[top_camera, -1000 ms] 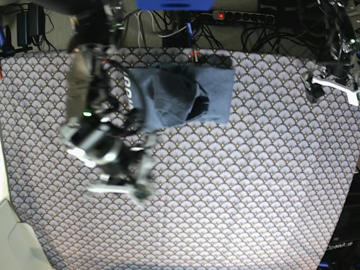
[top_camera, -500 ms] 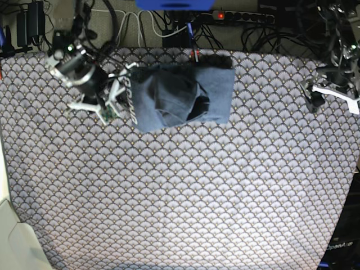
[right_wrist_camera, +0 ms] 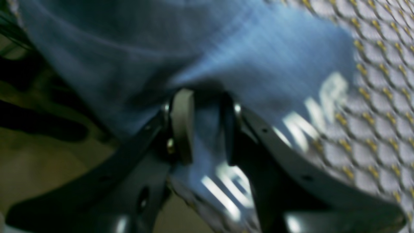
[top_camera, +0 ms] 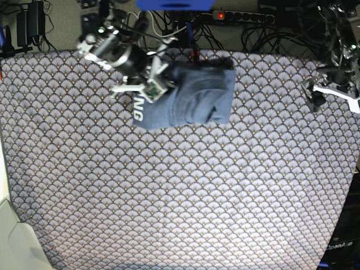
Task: Fold the T-shirt properly
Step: 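Grasp the folded bundle edge with the right gripper and fold it over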
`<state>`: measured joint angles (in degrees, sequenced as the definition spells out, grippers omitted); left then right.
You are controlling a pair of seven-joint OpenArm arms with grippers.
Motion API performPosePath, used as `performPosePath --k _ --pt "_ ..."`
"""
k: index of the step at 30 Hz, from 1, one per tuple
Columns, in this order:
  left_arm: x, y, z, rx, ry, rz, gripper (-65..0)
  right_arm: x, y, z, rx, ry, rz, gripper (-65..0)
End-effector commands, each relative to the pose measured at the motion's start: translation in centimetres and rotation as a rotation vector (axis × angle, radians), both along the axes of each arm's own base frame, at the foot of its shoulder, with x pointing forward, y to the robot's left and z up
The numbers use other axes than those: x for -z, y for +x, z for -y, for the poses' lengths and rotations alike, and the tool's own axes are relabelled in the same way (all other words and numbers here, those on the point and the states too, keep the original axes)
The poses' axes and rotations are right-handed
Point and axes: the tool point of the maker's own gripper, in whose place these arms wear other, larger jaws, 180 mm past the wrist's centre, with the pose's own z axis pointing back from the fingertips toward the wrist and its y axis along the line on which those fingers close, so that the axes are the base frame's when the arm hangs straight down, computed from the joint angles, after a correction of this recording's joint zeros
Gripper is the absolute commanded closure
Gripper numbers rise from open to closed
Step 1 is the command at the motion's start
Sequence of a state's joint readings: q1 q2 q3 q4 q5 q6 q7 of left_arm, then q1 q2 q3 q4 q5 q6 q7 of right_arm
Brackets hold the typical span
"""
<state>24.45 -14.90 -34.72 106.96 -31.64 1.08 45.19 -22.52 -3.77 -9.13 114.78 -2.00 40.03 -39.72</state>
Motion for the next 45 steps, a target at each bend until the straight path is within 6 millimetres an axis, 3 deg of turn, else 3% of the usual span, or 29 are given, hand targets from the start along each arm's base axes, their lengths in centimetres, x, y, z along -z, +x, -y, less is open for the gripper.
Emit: performPosePath --k 1,3,13,17,20,25,31,37,45 --pt "-1.2 0.6 -0.2 0.011 0.021 0.04 -63.3 -1.3 0.6 -0.9 -0.001 0.05 0.038 -16.5" --pt "-1.2 0.5 -0.2 0.01 0.018 0.039 -63.3 -2.0 1.2 -1.8 -0.015 0.068 0.058 -16.5" --pt "-0.9 -0.2 -0.2 0.01 0.02 0.023 -63.3 -1.3 1.4 -5.1 -0.108 0.095 0.041 -16.5" --pt "-0.6 -0.7 -0.3 0.011 0.021 0.008 -63.3 -3.5 1.9 -4.6 -0.099 0.095 0.108 -16.5" --pt "-0.6 -0.7 -0.2 0.01 0.018 0.009 -63.3 -3.3 2.4 -3.2 -0.083 0.047 0.108 -17.1" --pt "-0.5 -0.7 -0.1 0.012 0.015 0.008 -63.3 -2.6 2.4 -2.9 -0.086 0.006 0.077 -21.5" --pt "-0.5 -0.7 -0.1 0.011 0.015 0.008 -63.3 -4.5 3.0 -5.6 -0.171 0.025 0.143 -29.7" --pt "-0.5 -0.7 -0.1 0.012 0.014 0.007 -63.3 -5.9 3.9 -7.2 -0.247 0.014 0.209 -31.8" --pt "-0.5 -0.7 -0.1 0.012 0.014 0.007 -63.3 -4.5 6.8 -6.7 -0.255 -0.073 0.185 -31.8"
